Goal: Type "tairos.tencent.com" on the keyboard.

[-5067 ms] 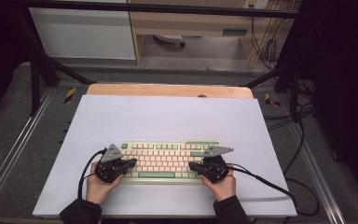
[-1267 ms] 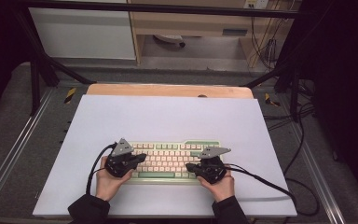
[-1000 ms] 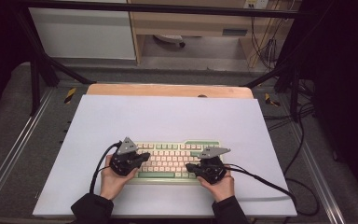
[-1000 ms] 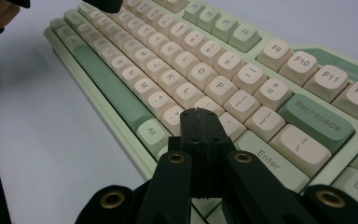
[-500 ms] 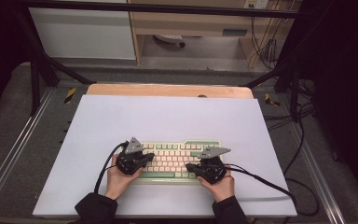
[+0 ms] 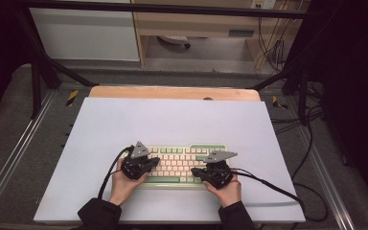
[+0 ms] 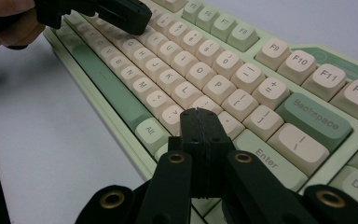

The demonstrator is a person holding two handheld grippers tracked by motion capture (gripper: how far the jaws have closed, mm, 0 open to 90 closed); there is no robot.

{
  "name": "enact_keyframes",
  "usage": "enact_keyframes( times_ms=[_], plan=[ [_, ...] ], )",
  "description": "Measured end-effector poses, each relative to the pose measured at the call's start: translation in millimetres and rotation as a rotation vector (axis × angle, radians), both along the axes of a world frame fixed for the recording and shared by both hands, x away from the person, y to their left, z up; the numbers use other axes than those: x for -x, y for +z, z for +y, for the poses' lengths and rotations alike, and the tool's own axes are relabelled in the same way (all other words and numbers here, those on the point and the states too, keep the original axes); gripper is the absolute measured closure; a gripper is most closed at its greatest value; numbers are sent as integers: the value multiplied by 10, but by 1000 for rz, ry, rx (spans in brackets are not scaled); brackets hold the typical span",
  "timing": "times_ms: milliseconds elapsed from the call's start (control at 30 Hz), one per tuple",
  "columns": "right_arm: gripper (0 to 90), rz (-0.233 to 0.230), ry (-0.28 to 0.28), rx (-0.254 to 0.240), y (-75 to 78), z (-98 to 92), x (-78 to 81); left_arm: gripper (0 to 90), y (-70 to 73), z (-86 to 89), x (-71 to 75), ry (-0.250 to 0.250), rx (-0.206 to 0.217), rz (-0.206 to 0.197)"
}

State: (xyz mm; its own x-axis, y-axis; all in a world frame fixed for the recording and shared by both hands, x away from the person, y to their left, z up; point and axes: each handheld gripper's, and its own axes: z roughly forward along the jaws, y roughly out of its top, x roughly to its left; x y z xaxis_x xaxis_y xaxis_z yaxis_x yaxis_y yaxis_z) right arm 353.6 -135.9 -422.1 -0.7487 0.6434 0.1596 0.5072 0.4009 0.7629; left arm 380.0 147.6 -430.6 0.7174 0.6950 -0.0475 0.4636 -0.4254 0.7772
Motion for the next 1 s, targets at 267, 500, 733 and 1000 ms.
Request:
enact_keyframes(
  times_ms=[267,500,733,1000],
  plan=[
    [900,-3,1,0,6,-5,4,900,-14,-5,8,-3,0,3],
    [900,-4,-1,-1,13,-8,8,900,41,38,48,-7,13,-5],
    [900,-6,-1,-1,18,-18,7,900,80,92,100,-11,29,-6],
    [900,-4,-3,-1,20,-20,9,900,107,159,155,-14,32,-6]
  ],
)
